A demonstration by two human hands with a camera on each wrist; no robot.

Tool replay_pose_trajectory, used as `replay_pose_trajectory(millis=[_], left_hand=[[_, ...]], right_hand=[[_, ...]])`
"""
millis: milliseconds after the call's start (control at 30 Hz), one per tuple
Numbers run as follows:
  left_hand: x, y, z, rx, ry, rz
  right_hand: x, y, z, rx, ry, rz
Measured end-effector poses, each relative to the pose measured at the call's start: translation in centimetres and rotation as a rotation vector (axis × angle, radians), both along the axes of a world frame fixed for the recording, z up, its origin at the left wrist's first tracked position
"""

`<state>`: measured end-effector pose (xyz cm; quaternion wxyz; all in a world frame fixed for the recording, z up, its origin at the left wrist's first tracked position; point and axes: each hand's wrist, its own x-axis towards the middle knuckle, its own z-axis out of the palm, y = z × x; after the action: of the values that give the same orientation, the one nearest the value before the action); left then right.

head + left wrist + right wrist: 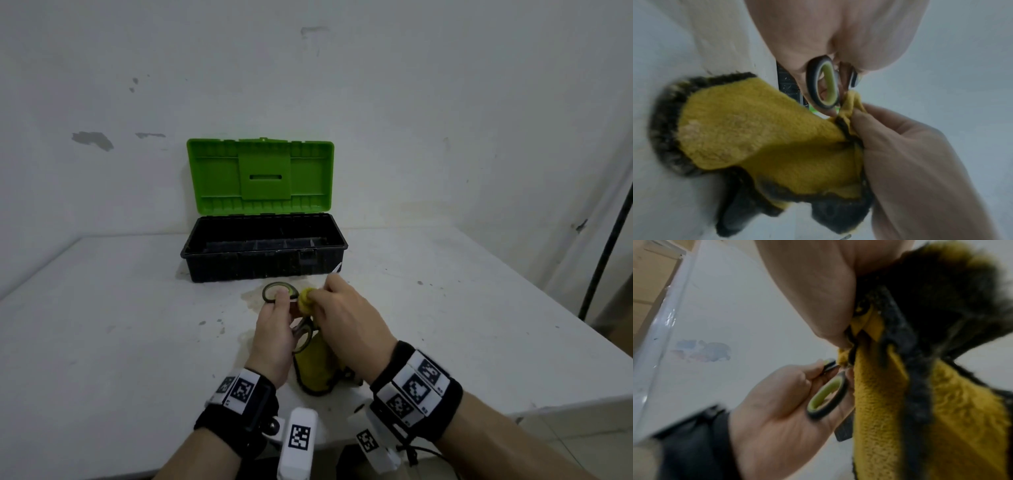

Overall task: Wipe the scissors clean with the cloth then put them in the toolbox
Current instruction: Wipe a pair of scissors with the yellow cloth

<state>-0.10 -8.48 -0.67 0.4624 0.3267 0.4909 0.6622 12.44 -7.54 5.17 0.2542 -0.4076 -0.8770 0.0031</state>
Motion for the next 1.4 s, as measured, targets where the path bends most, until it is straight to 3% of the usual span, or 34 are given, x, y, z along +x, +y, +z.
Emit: replay_pose_trajectory(millis=[100, 233, 433, 600, 800, 967, 1167, 1300, 1400], left_hand=[[0.1, 0.1, -0.1, -0.032, 0.022, 0.024], [-0.1, 0.3, 0.3, -0.021, -0.001, 0.005], [0.4, -0.2, 1.1, 0.008, -0.026, 0.049], [0.8, -0.3, 1.5, 0.014, 0.081, 0.039], [0.8, -1.0, 1.5, 0.000, 0.133, 0.073], [1.0, -1.1, 2.1, 0.018, 0.188, 0.021], [1.1, -1.2, 2.5, -0.002, 0.051, 0.054], [0.8, -0.7, 2.3, -0.064, -0.068, 0.044], [0.9, -0.8, 2.2, -0.076, -0.070, 0.025]], right_hand=[[1.0, 1.2, 0.7, 0.028, 0.028, -0.045], [0.6, -0.3, 0.0, 0.037, -0.025, 0.096], [1.9, 1.9, 0.4, 0.055, 0.071, -0.068], [0.7, -0.1, -0.5, 0.062, -0.029, 0.065], [1.0, -0.9, -1.4, 0.022, 0.021, 0.178], [1.2, -0.7, -0.7, 0.096, -0.004, 0.111], [2.4, 2.1, 0.5, 0.103, 0.076, -0.104], [1.7, -0.2, -0.1, 0.101, 0.022, 0.056], [1.5, -0.4, -1.2, 0.103, -0.027, 0.037]])
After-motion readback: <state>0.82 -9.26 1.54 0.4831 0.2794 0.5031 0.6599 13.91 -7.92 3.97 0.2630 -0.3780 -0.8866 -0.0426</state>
